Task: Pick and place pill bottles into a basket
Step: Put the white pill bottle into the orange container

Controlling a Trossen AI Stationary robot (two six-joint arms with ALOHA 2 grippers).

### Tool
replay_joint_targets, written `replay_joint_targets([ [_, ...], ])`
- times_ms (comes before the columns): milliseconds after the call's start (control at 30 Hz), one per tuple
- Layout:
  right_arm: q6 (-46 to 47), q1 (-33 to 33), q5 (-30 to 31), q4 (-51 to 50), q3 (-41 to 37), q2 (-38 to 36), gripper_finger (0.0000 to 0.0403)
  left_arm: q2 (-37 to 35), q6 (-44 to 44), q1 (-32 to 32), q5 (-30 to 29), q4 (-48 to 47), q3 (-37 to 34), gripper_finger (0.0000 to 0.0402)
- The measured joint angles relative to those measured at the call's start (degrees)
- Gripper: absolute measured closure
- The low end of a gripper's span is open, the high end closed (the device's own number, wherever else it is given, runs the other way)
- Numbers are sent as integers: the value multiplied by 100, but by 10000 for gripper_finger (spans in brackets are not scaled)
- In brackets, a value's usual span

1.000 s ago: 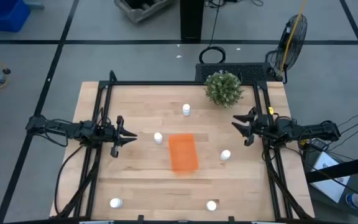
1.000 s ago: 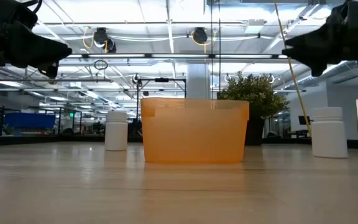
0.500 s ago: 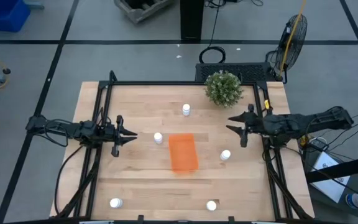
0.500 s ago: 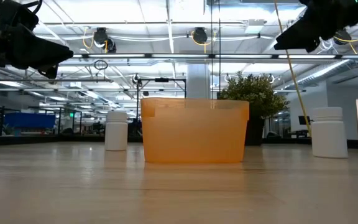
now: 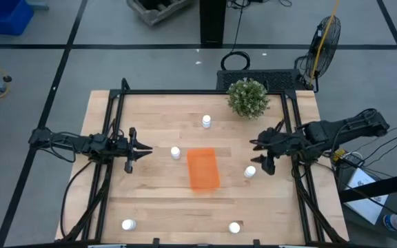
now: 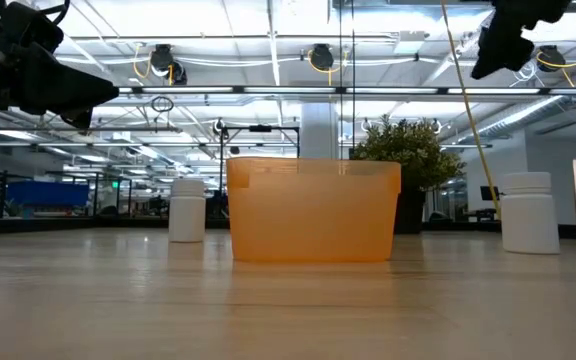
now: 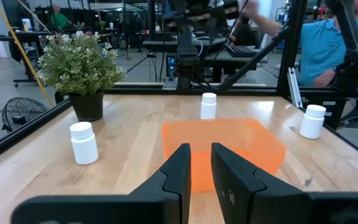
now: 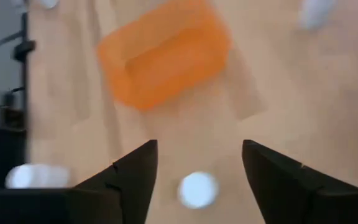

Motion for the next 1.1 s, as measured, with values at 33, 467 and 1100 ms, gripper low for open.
replay_joint_targets([
  [33, 126, 16, -124, -40, 0, 91, 159, 0, -1, 0, 0, 0, 0, 334],
  [467, -29, 44, -690, -889, -2, 1388, 146, 0, -17, 0, -96, -45, 0, 334],
  [1100, -99, 44, -690, -461, -2, 1981, 115, 0, -5, 0, -96, -81, 4, 334],
])
